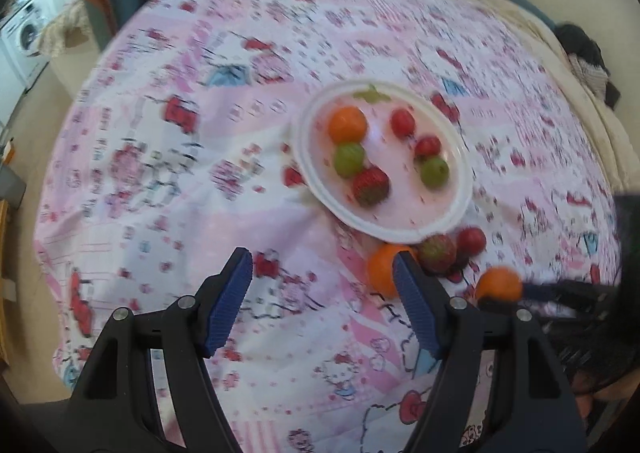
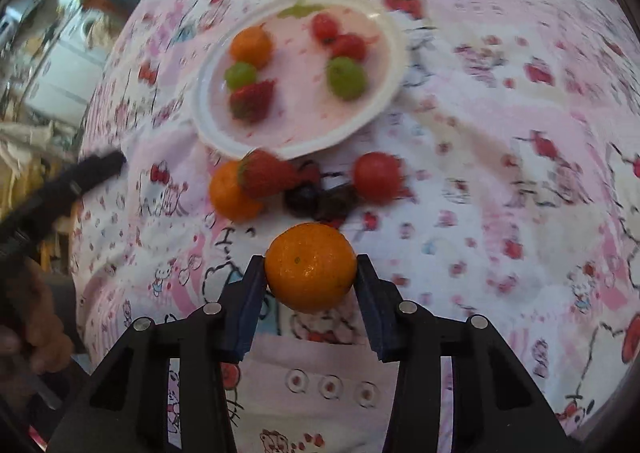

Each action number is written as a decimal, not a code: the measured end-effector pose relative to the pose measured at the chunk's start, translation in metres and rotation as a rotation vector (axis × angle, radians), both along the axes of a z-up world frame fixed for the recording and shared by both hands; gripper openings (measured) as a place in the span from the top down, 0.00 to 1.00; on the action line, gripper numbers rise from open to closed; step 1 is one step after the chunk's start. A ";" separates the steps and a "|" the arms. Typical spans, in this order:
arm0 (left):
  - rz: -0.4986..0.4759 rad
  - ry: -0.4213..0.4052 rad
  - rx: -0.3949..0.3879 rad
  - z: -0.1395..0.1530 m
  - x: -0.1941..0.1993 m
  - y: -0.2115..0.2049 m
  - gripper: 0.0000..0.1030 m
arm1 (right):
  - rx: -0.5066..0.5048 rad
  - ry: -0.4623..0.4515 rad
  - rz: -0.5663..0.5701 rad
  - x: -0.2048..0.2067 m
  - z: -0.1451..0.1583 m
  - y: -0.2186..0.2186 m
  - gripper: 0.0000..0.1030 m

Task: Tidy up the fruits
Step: 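Grasp a mandarin orange with the right tool while the left tool grasps another mandarin, then carry both mandarins onto the plate and open both tools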

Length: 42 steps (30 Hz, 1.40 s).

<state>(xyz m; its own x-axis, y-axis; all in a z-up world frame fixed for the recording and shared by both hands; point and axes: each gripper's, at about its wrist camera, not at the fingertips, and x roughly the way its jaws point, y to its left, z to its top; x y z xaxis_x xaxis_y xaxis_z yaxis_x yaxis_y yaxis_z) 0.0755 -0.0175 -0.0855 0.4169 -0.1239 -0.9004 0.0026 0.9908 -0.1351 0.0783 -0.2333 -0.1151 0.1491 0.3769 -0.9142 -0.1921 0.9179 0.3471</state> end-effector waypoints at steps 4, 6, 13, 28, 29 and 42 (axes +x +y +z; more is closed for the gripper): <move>-0.081 0.050 -0.013 -0.018 0.000 -0.025 0.33 | 0.033 -0.019 -0.075 0.007 0.007 -0.019 0.55; -0.118 0.067 -0.019 -0.026 0.001 -0.036 0.33 | 0.051 -0.028 -0.104 0.009 0.011 -0.027 0.55; -0.162 0.097 -0.029 -0.044 0.012 -0.057 0.42 | 0.094 -0.034 -0.165 0.013 0.015 -0.046 0.55; -0.179 0.130 -0.004 -0.050 0.010 -0.054 0.66 | 0.102 -0.023 -0.148 0.019 0.014 -0.034 0.55; -0.178 0.124 -0.002 -0.049 0.009 -0.053 0.66 | 0.102 -0.023 -0.149 0.019 0.014 -0.033 0.55; -0.101 -0.005 0.029 -0.004 -0.016 -0.020 0.66 | 0.116 -0.069 -0.138 0.014 0.028 -0.027 0.55</move>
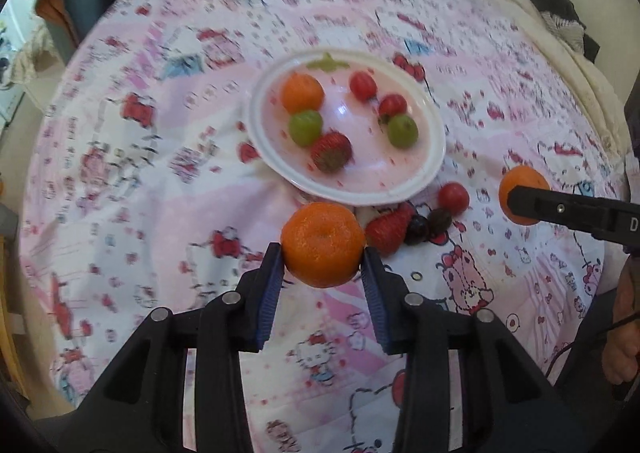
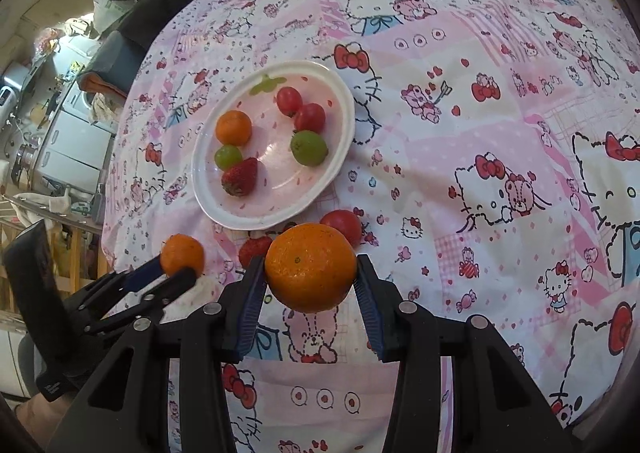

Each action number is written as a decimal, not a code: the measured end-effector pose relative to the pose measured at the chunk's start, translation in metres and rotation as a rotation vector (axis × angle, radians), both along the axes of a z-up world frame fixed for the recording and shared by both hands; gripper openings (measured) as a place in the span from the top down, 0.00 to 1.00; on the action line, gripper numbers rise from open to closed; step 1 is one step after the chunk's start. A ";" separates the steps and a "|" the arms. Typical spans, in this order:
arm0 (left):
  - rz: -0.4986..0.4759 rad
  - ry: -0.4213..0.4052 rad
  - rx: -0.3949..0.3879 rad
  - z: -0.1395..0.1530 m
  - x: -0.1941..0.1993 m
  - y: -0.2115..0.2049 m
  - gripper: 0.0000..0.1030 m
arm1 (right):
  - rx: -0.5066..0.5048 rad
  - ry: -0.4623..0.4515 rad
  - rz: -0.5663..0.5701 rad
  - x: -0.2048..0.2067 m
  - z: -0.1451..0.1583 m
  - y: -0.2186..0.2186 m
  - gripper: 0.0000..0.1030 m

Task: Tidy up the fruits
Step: 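Carry both mandarins onto the plate and open both tools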

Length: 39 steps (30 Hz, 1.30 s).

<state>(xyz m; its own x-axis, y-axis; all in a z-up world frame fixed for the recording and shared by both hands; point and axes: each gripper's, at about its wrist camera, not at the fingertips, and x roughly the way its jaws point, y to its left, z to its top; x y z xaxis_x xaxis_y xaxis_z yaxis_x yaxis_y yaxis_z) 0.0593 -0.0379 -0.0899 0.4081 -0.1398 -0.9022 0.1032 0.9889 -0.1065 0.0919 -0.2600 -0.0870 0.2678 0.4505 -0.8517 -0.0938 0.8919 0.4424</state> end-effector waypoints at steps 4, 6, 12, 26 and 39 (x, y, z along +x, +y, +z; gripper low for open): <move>0.061 -0.049 -0.006 0.011 -0.005 0.016 0.66 | 0.022 -0.045 0.003 0.000 0.012 0.003 0.55; 0.094 -0.078 -0.004 0.017 -0.006 0.023 0.66 | 0.047 -0.072 0.008 0.001 0.020 0.005 0.55; 0.146 -0.170 0.000 0.045 -0.003 0.036 0.66 | 0.125 -0.160 0.037 0.006 0.045 0.013 0.55; 0.028 -0.211 0.038 0.067 0.070 0.016 0.66 | 0.145 -0.138 -0.005 0.091 0.043 0.005 0.55; -0.059 -0.091 0.023 0.005 0.119 -0.028 0.65 | 0.049 -0.018 0.027 0.150 -0.018 0.020 0.55</move>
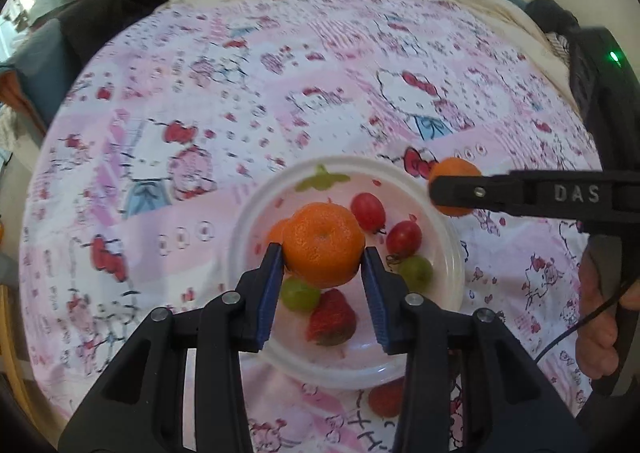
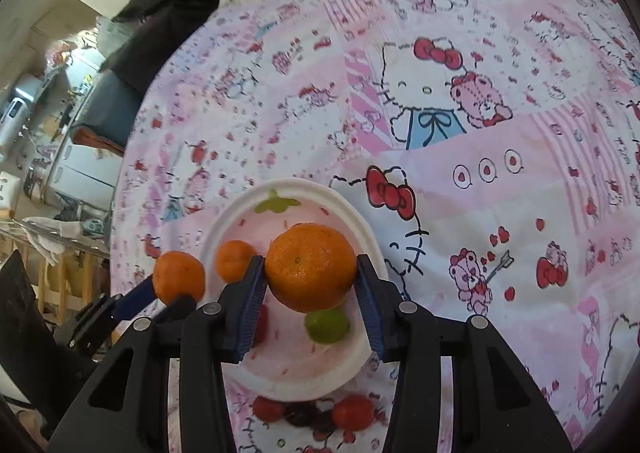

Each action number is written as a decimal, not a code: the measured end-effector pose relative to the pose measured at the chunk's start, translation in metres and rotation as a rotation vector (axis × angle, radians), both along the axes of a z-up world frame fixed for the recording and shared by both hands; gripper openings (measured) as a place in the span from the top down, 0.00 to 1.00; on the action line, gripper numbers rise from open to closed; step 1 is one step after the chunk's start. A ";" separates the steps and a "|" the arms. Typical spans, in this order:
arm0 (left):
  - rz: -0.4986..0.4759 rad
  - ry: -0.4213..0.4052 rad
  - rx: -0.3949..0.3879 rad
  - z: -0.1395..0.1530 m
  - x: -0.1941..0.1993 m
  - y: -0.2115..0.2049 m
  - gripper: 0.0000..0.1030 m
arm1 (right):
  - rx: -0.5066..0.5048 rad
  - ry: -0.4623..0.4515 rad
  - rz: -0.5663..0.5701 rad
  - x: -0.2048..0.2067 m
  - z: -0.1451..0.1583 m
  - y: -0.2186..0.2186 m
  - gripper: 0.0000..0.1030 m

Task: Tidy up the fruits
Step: 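Carry both mandarins onto the plate and open both tools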

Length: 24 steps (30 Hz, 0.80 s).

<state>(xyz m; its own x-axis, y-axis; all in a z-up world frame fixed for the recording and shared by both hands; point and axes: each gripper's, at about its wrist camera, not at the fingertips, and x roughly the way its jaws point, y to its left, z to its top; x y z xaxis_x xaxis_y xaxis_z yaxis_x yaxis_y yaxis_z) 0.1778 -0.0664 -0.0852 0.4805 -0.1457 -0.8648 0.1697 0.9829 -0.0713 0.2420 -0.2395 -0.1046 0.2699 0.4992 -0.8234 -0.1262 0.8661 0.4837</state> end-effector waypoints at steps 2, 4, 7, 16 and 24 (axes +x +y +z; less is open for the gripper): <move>-0.011 0.018 -0.010 -0.007 0.003 -0.003 0.65 | -0.002 0.016 0.003 0.004 -0.007 0.001 0.55; -0.014 0.035 -0.028 -0.014 0.006 -0.003 0.65 | 0.004 0.030 0.006 0.007 -0.013 0.003 0.55; -0.017 0.061 -0.053 -0.021 0.009 -0.002 0.65 | -0.002 0.042 0.014 0.009 -0.020 0.007 0.54; -0.033 0.038 -0.046 -0.019 0.008 -0.004 0.59 | 0.042 0.037 0.000 0.013 -0.022 0.009 0.44; 0.003 -0.012 -0.044 -0.005 0.002 0.005 0.32 | 0.046 -0.039 0.007 0.007 0.002 0.009 0.25</move>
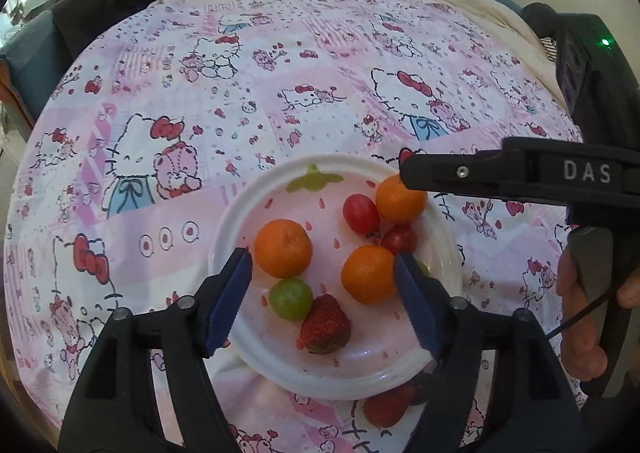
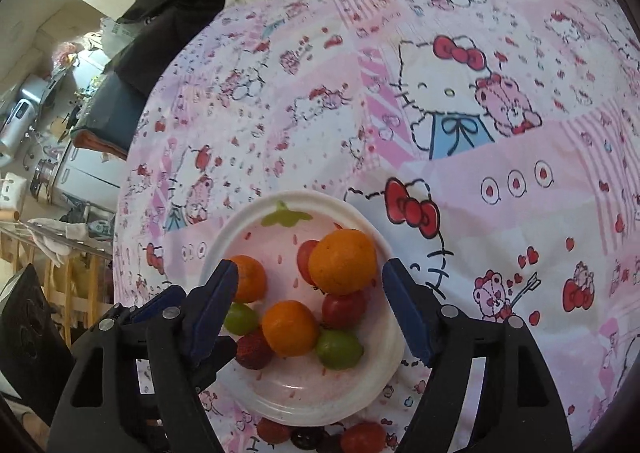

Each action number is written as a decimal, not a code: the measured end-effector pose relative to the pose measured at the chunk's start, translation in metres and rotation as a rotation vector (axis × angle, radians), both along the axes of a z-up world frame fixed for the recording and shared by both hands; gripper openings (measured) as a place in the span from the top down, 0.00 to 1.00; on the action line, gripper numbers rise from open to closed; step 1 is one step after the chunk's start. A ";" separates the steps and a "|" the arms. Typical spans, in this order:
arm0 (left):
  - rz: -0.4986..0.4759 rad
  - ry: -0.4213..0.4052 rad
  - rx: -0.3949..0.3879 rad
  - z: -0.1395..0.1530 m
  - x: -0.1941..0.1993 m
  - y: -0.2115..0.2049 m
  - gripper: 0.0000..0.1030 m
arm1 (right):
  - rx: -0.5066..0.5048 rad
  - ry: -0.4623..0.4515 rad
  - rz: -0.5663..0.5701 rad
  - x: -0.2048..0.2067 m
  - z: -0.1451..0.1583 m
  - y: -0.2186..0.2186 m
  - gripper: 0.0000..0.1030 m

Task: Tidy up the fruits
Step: 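Carry both mandarins onto the plate and open both tools, then grasp the large strawberry with the left tool while the right tool grasps a dark cherry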

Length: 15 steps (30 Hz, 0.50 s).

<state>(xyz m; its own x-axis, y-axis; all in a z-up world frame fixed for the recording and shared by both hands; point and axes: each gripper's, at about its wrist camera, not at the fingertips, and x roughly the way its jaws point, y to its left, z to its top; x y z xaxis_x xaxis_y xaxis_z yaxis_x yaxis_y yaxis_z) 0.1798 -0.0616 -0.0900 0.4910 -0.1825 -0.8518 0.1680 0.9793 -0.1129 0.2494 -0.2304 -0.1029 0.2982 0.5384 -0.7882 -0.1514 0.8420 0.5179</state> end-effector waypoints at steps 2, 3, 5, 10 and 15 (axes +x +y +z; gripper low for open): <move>0.013 -0.008 -0.001 0.002 -0.001 0.003 0.32 | -0.003 -0.012 -0.003 -0.002 0.005 -0.002 0.25; 0.022 -0.010 -0.001 0.004 -0.001 0.005 0.32 | -0.003 -0.016 -0.005 -0.003 0.007 -0.003 0.25; 0.032 -0.013 0.001 0.005 -0.003 0.007 0.32 | 0.001 -0.022 -0.016 -0.006 0.011 -0.007 0.25; 0.048 -0.019 -0.004 0.011 -0.013 0.012 0.32 | 0.006 -0.023 -0.043 -0.017 0.021 -0.018 0.25; 0.022 -0.031 0.008 0.019 -0.031 0.011 0.32 | -0.009 -0.036 -0.054 -0.034 0.032 -0.027 0.25</move>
